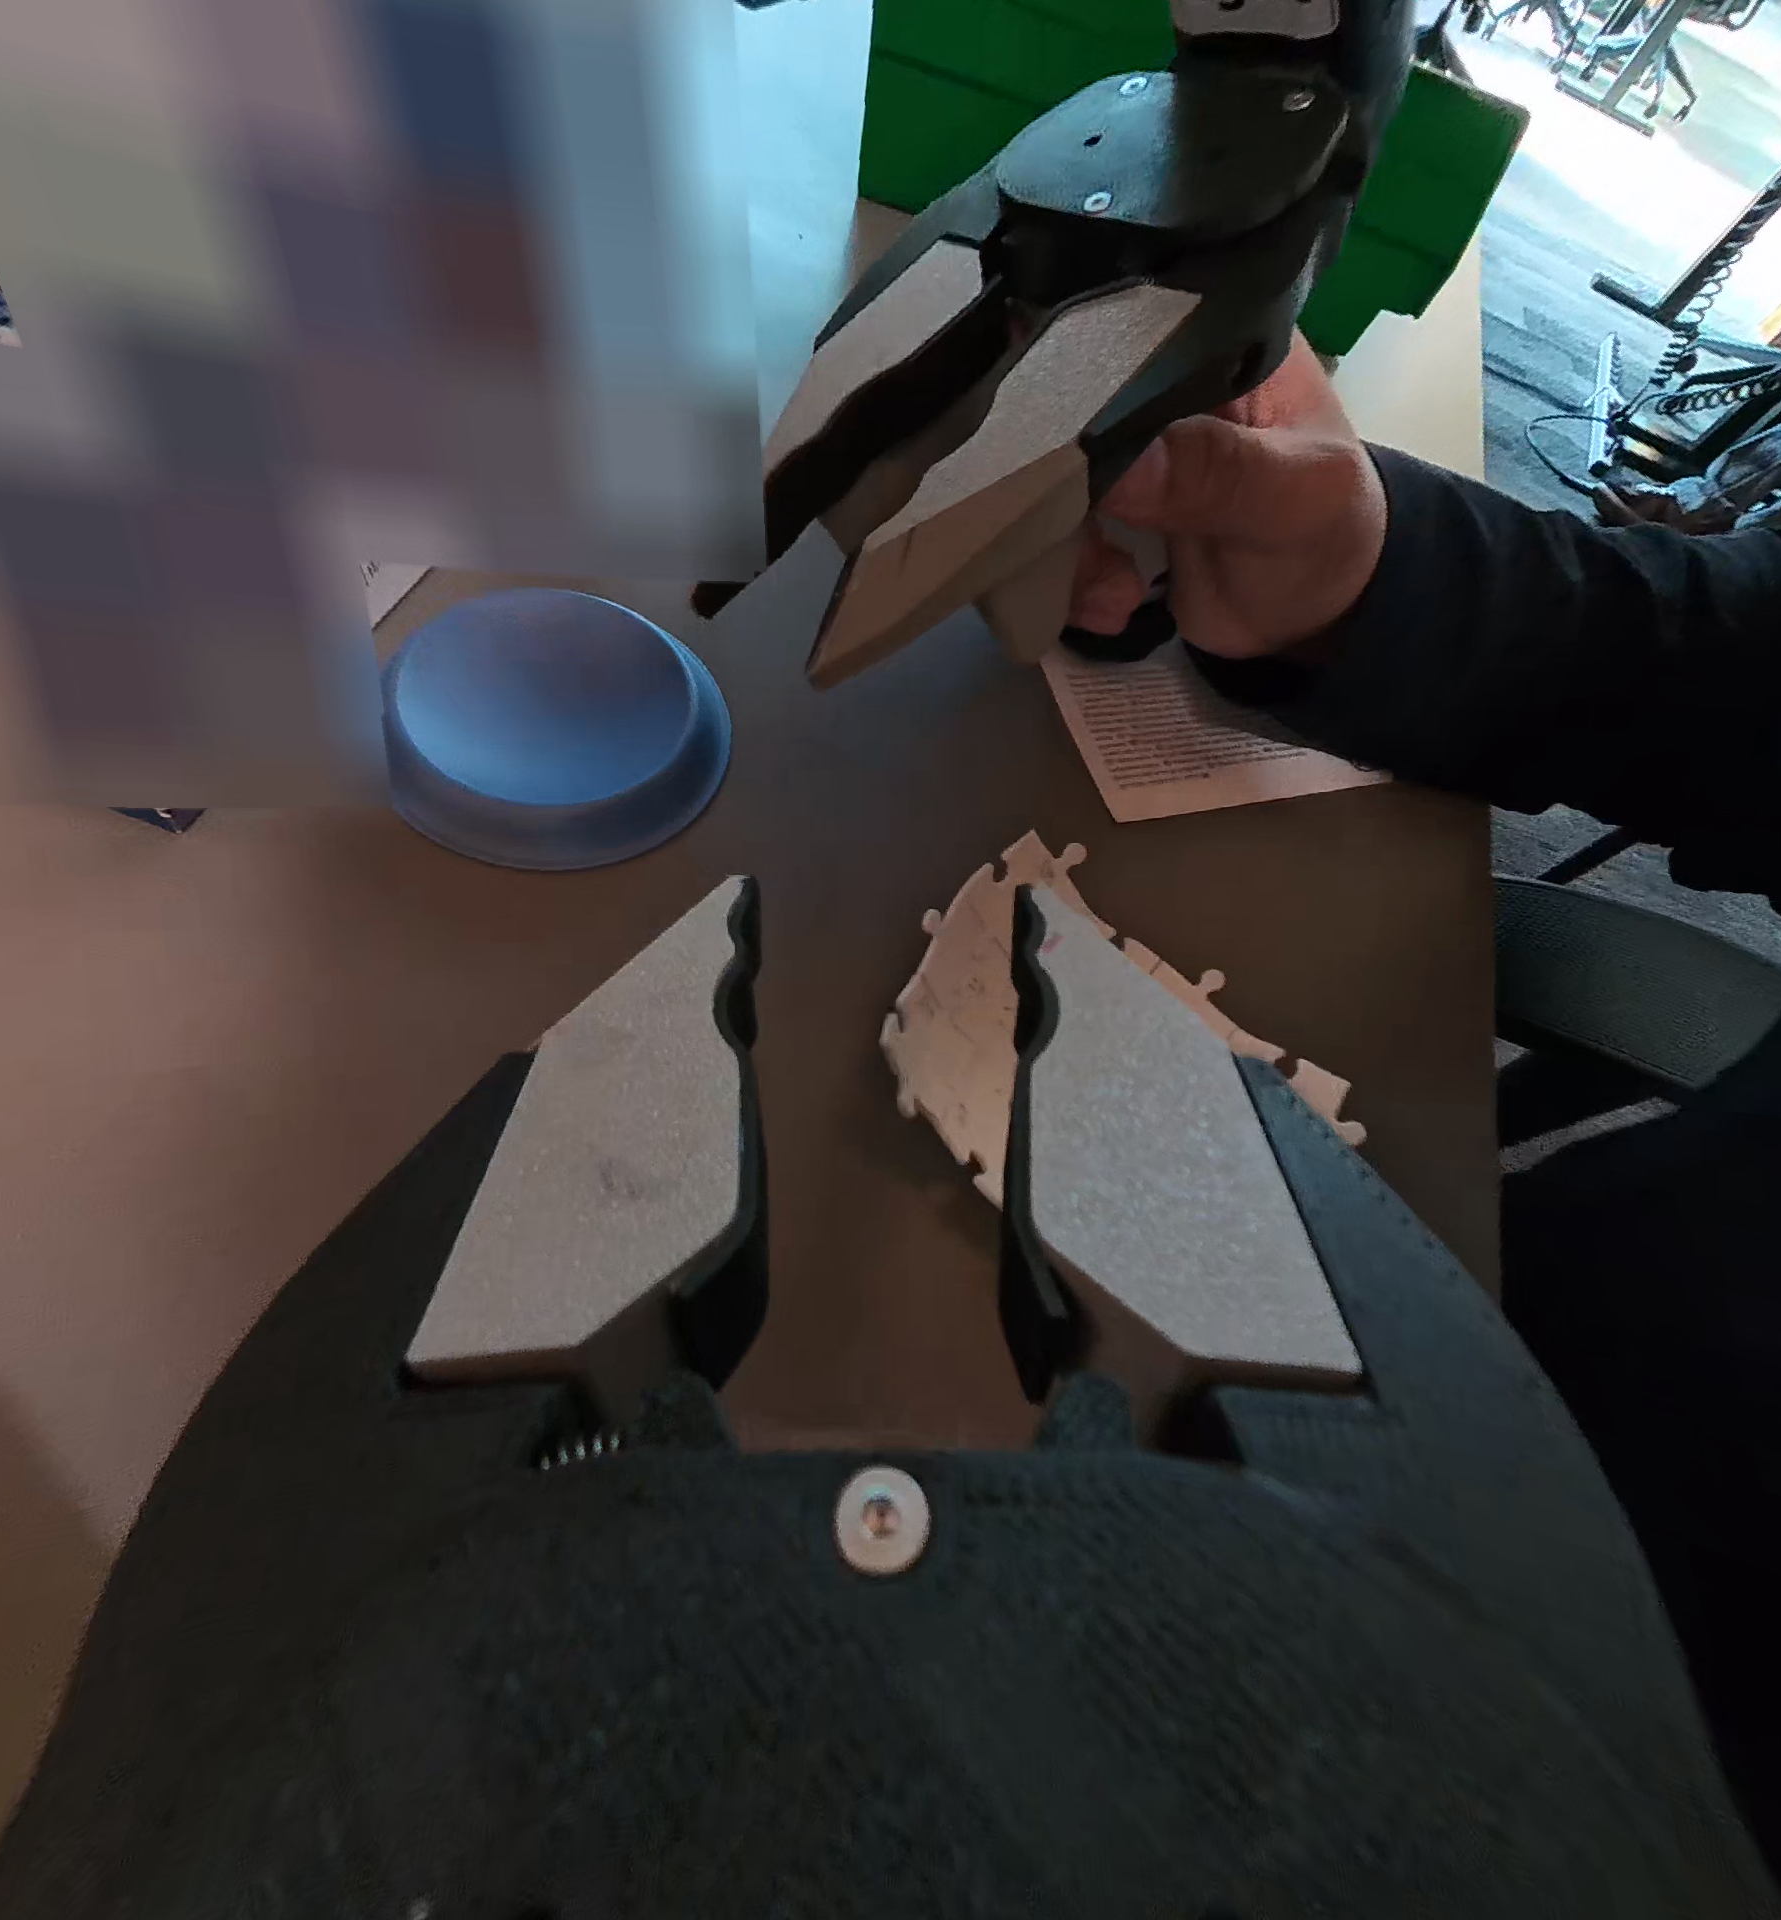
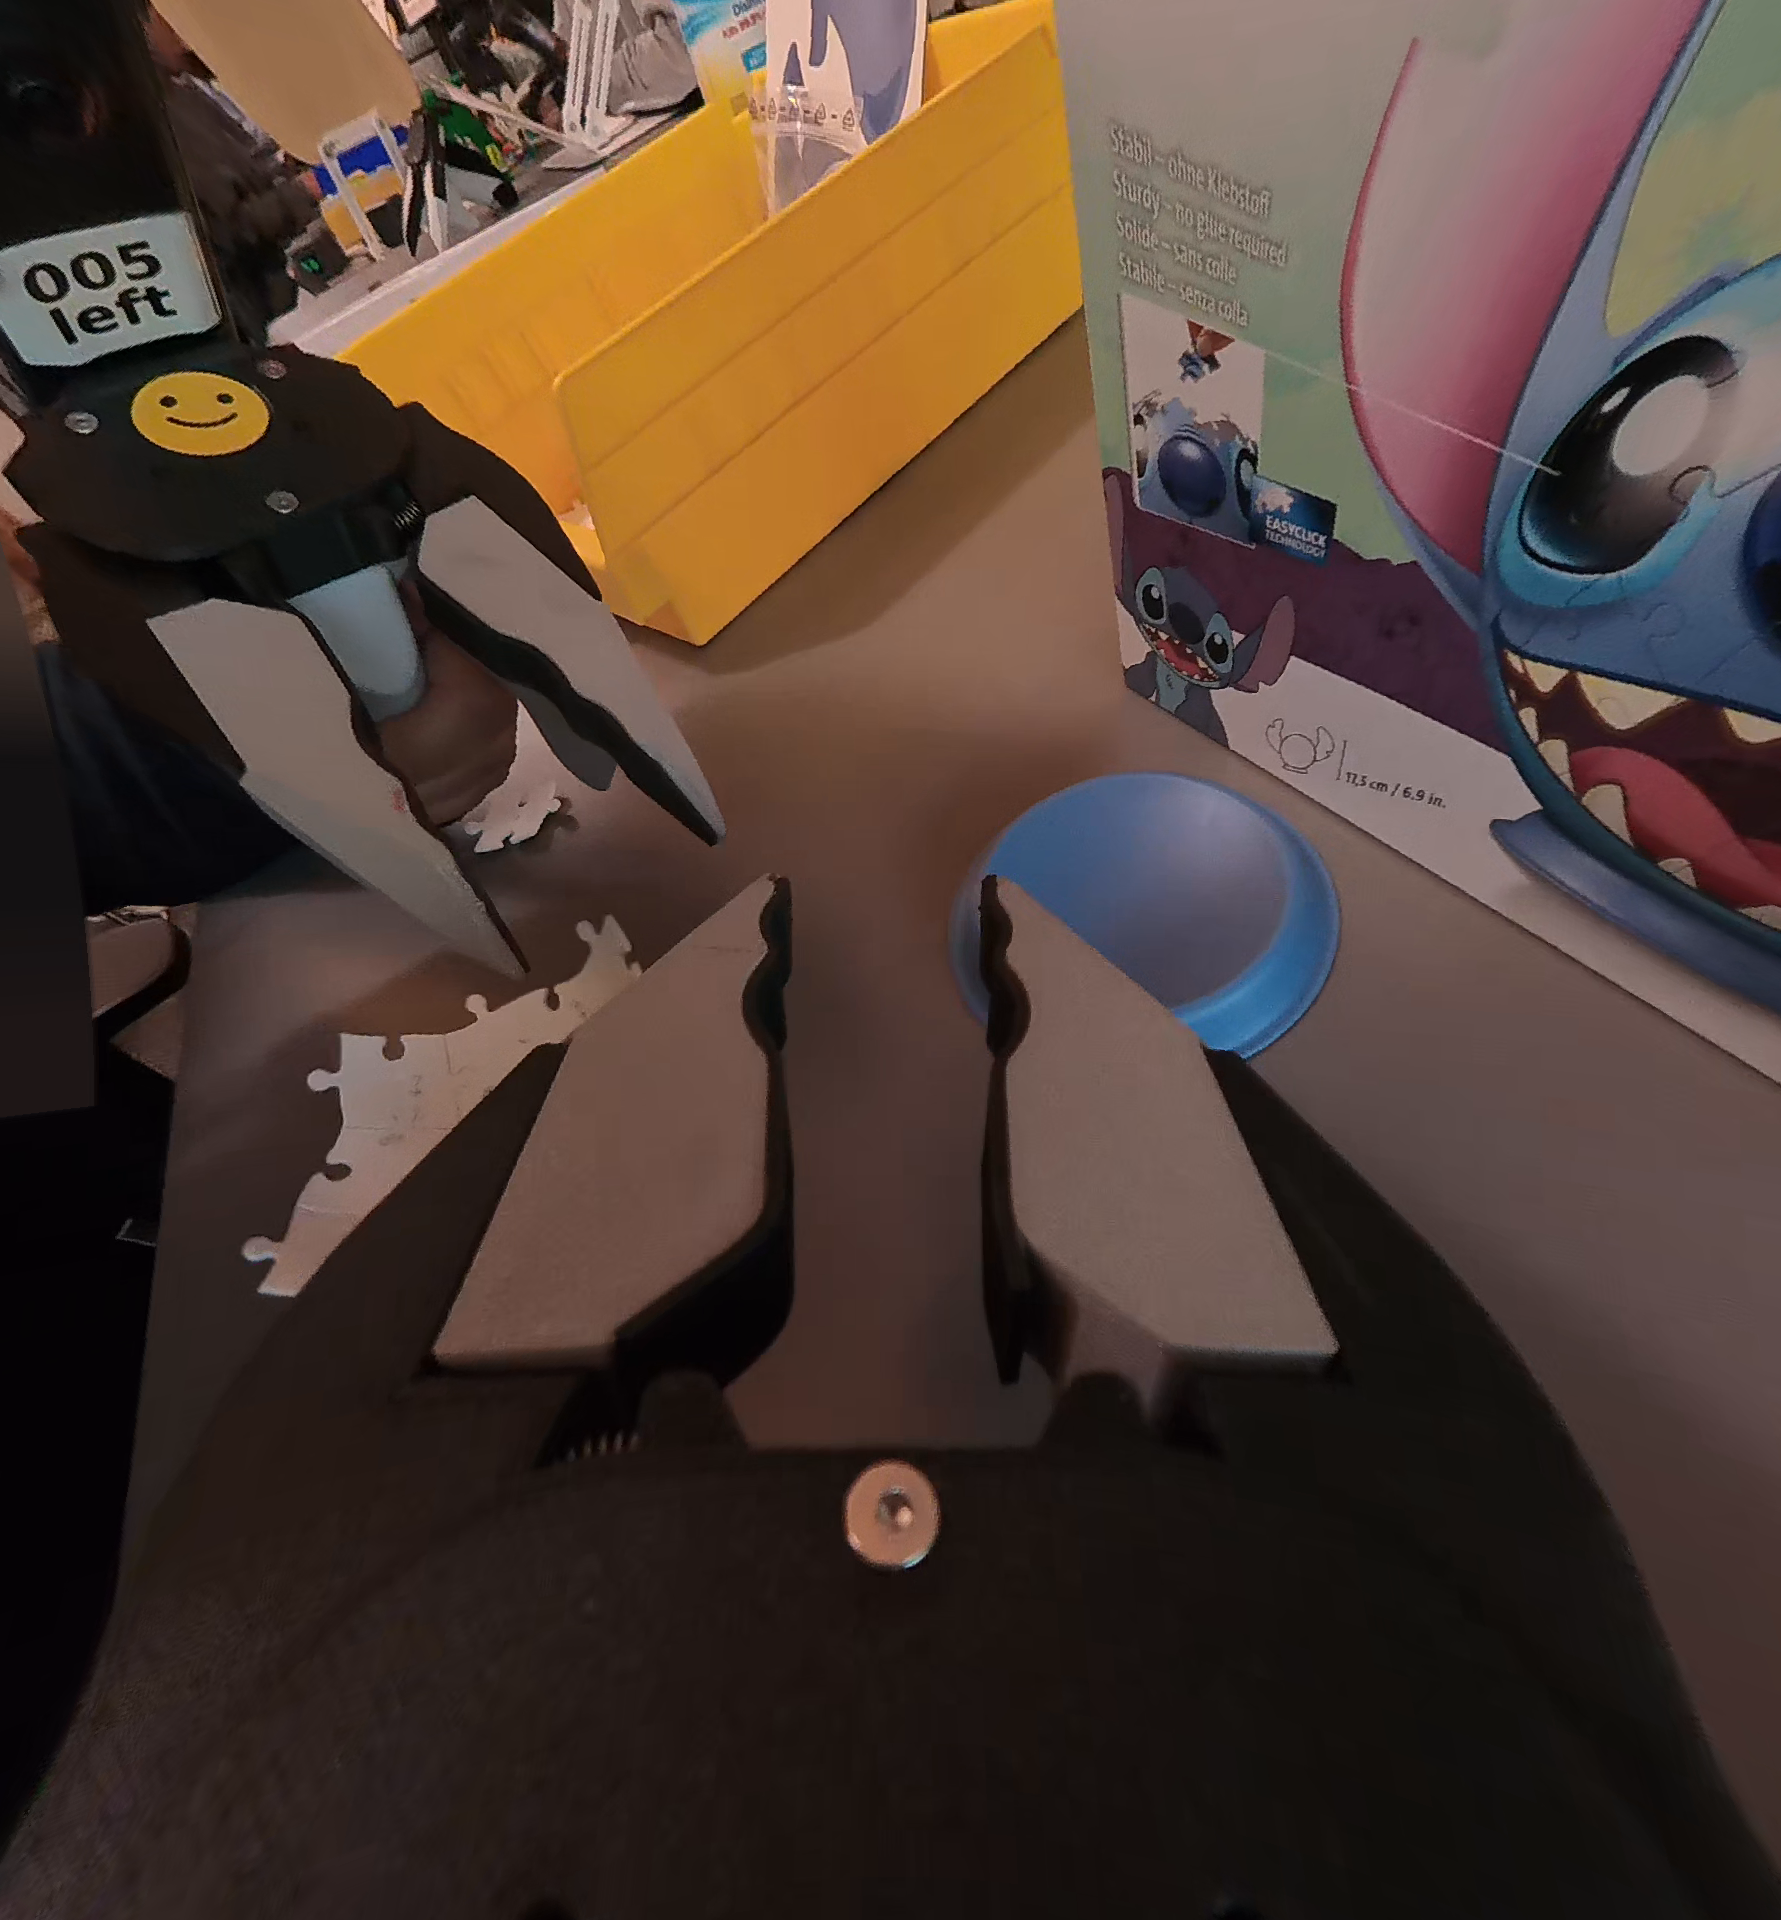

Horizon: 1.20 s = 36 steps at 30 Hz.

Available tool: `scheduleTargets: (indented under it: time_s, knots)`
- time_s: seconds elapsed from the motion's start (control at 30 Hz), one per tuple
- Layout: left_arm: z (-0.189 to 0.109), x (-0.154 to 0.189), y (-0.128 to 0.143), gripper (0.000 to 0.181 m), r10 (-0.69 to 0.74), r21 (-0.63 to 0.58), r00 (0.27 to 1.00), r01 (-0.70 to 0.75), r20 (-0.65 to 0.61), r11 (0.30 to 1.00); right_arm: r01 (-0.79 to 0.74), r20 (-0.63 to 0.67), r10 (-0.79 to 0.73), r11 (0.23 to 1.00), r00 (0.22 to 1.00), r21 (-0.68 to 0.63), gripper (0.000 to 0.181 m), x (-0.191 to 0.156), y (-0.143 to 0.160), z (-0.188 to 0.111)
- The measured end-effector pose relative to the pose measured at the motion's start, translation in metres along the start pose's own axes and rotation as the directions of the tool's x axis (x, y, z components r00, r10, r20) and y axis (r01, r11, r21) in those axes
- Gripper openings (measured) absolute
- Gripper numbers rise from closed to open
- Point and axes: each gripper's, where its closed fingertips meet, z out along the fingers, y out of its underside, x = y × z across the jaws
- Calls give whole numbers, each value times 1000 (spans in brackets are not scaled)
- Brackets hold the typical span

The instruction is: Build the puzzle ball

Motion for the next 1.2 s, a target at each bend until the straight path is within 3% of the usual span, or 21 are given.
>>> scheduleTargets:
  time_s: [0.4,0.63,0.9,1.2]
  knots:
    - [-10,21,-13,48,81,29,997,-80,-20,996,15,-87,-7,996,996,90,31,17,-17,-8]
    - [-3,23,-3,48,86,-10,996,-86,-30,996,32,-86,-26,997,996,71,32,16,-11,-6]
    - [-6,33,-8,47,-17,28,992,21,-122,999,102,-53,-100,993,994,51,32,5,-7,-2]
    - [-4,26,-4,47,-20,26,996,22,-84,999,106,-128,-101,994,987,30,31,8,-7,-6]
